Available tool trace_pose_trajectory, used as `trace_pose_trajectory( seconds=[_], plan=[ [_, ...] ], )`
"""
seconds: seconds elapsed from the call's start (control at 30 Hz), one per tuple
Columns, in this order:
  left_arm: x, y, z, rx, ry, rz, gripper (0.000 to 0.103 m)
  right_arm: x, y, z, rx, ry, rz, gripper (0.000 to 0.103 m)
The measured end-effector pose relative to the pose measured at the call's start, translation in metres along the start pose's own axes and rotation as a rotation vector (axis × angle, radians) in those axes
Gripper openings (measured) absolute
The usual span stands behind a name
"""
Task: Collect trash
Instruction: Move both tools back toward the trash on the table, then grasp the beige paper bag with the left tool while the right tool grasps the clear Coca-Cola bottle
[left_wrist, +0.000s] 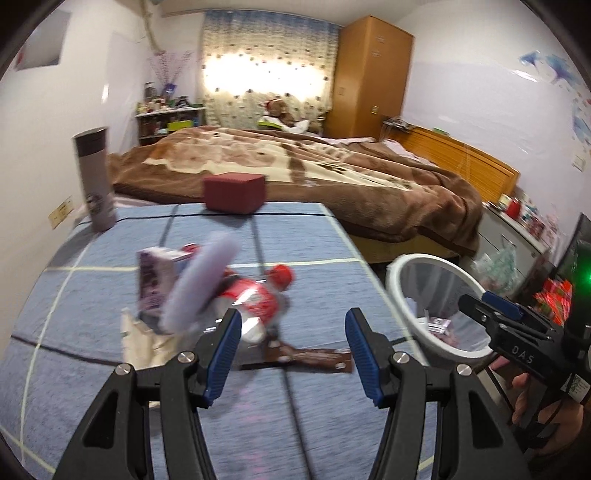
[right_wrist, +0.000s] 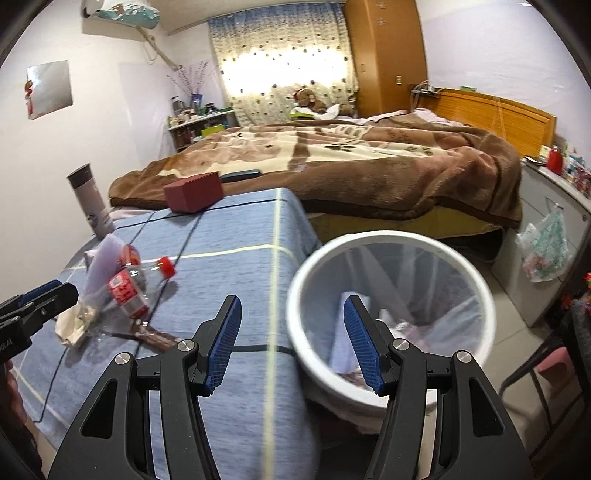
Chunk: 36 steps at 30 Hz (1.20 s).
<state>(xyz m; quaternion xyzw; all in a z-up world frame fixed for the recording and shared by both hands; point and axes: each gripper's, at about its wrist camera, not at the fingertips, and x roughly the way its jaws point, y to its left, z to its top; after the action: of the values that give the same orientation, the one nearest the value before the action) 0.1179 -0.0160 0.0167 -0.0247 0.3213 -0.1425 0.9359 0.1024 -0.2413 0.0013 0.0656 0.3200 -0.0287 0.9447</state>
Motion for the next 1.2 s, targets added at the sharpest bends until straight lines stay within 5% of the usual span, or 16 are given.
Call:
trace_pose_trajectory(
  seconds=[0.5, 1.2],
  plan=[
    [-0.011, 0.085, -0.025, -0.13, 0.022, 0.129, 0.063, 0.025, 0.053, -0.006, -0.108, 0.059, 0.109, 0.059],
    [0.04, 0.121, -0.037, -0.144, 0.192, 0.105, 0.064, 0.045, 0.121, 0.001, -0.165, 0.118, 0.169, 0.059]
  ],
)
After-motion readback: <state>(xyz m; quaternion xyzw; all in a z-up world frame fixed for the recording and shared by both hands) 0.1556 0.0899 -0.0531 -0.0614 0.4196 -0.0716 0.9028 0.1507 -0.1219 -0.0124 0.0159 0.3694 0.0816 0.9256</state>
